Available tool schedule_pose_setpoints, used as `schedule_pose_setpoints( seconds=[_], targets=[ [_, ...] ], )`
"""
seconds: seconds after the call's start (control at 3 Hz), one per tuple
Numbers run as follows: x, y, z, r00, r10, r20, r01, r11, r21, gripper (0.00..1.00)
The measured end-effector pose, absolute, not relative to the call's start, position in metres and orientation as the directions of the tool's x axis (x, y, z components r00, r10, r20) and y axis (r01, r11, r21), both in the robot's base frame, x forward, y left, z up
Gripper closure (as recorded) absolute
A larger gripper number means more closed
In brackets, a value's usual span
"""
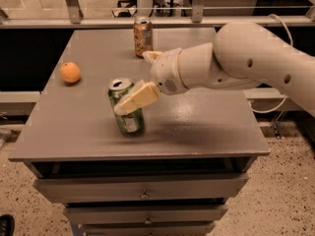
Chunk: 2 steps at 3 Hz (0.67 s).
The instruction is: Knock green can over
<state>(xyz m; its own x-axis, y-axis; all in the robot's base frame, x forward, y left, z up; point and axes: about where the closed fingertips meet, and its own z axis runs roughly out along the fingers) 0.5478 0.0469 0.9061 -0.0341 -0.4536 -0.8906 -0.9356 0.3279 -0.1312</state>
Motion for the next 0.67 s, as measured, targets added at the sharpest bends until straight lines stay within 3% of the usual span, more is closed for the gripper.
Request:
schedule_pose_setpoints(
  seconds=[0.67],
  targets=[
    [0.589,0.054,0.942,-0.107,-0.447,-0.888,-0.897,0.429,-0.108,0.00]
  ],
)
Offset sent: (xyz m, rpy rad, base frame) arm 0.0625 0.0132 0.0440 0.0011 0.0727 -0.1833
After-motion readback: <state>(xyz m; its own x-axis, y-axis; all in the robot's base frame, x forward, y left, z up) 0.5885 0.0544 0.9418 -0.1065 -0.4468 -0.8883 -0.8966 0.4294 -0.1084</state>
